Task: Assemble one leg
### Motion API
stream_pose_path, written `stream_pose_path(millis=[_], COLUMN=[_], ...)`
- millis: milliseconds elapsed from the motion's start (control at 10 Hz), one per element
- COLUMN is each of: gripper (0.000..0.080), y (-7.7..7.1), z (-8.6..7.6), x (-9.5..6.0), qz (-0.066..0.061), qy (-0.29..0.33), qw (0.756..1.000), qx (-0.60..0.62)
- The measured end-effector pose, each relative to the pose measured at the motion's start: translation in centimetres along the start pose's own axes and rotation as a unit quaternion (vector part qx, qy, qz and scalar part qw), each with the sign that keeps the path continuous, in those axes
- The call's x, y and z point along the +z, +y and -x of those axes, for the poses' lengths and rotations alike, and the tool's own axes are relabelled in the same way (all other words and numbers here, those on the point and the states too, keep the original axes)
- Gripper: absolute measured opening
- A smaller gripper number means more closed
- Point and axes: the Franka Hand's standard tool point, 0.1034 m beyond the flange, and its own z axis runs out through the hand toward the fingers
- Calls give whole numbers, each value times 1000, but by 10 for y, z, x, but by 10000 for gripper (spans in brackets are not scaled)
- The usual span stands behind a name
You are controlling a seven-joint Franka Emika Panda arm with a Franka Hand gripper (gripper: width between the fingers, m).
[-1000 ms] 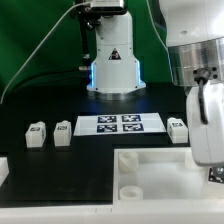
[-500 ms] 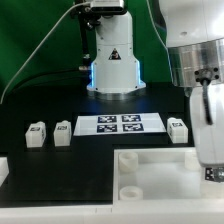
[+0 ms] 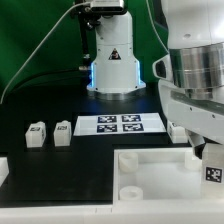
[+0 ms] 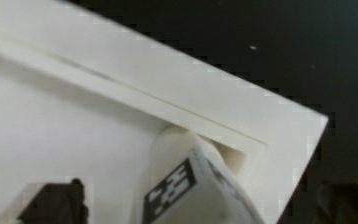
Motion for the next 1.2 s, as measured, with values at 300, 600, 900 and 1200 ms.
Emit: stream_pose_path(millis=[300, 600, 900, 1200], gripper=[648, 648, 390, 292], y=[-5, -3, -4, -3], z=[-10, -14, -12, -13], x=[-11, -11, -10, -10], qz=[38, 36, 33, 32], qy=[2, 4, 6, 9], qw=[951, 946, 975, 996], qx=[-307, -323, -218, -81])
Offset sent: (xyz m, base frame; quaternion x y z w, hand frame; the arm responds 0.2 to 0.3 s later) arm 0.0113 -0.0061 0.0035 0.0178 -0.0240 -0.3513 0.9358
